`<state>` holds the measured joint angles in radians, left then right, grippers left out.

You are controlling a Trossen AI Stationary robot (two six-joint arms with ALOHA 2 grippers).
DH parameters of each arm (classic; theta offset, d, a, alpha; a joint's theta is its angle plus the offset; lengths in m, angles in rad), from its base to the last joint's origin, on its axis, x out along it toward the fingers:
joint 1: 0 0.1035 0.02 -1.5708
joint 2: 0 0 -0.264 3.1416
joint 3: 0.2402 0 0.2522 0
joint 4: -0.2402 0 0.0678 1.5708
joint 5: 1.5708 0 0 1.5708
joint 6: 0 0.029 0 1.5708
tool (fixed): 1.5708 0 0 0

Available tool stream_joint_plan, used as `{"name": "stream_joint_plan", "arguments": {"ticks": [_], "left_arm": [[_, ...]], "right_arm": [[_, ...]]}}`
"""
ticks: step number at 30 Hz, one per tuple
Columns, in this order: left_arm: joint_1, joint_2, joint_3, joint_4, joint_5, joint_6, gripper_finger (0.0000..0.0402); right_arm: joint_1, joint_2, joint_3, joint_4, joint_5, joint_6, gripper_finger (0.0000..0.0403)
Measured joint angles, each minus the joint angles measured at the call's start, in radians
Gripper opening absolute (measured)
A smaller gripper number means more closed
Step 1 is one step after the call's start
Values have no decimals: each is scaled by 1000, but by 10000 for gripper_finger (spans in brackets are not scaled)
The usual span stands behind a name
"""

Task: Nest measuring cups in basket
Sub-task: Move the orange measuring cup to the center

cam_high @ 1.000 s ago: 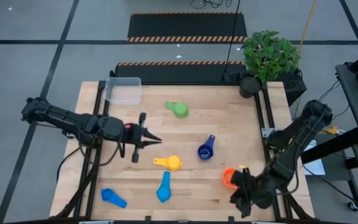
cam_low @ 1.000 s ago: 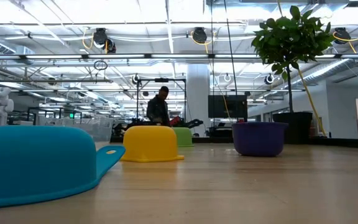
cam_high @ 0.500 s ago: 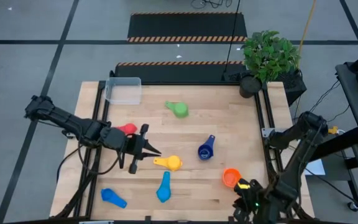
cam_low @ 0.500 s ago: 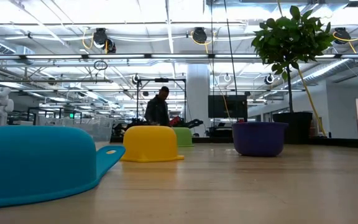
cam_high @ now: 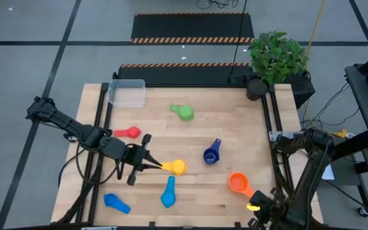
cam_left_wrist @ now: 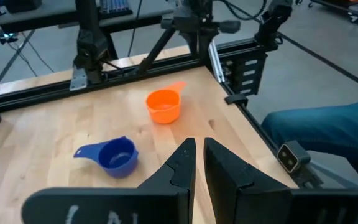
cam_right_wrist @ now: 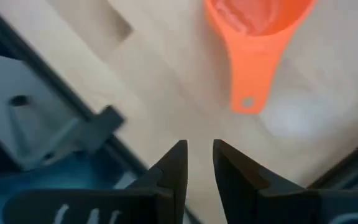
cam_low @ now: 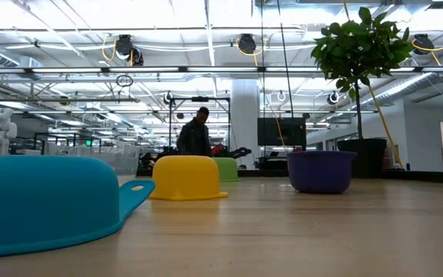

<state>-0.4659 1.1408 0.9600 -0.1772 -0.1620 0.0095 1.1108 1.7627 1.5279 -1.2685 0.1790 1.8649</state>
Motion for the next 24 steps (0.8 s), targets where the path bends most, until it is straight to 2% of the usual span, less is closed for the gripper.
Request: {"name": "stream_joint_plan", "arguments": {"ticks": [4,7,14,19,24], "left_arm": [[0,0,0,0,-37,8,37],[0,0,0,0,-54,7,37],[-6,0,0,1,-57,-6,37],[-8,0,-1,-5,-57,-8,37],[-8,0,-1,-5,-57,-7,37]], "right_arm": [[4,22,0,-38,3,-20,83],[4,37,0,-45,9,-21,109],[3,82,-1,-43,19,-65,215],[2,106,-1,-50,110,-134,293],[2,141,-1,-108,110,-142,346]]}}
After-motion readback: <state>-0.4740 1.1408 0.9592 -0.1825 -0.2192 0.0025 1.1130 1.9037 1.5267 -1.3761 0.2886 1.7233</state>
